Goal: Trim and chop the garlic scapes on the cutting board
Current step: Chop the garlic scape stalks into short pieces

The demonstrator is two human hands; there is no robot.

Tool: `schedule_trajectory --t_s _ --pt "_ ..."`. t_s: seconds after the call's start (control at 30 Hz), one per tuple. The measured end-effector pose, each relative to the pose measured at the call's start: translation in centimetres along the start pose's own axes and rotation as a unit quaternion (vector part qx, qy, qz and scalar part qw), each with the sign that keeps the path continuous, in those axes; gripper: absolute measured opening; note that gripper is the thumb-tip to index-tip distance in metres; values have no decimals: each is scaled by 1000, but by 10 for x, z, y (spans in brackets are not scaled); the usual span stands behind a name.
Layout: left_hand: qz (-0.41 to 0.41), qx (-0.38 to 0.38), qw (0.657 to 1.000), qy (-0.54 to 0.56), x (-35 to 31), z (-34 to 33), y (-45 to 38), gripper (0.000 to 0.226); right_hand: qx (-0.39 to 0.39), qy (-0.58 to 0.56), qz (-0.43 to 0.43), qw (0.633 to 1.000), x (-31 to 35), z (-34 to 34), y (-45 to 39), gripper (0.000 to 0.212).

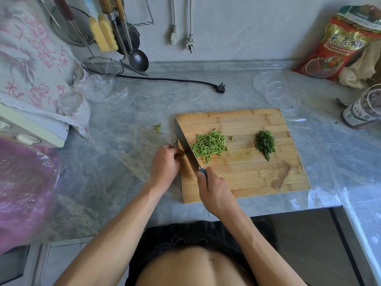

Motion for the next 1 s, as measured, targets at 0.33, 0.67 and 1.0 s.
schedule_trajectory --t_s 0.33,0.67,1.0 --pt "-27 -15 999 -25 0 0 3 19 25 69 14 997 15 -4 5 29" --pt "-11 -12 999 -36 0 -3 1 20 8 103 23 994 14 -14 -4 21" --pt "-28 -18 997 -69 3 -4 6 13 -1 32 -67 997 9 -10 -6 26"
Point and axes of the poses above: each hand's wrist, its own y-axis away from the middle knuckle, its own z-axis out of the back of the hand, x = y × z, the point moved 2 cm from there along -y, towards the middle knuckle, and after that the axes turned 8 degrees about -x, right-handed, at the moved point
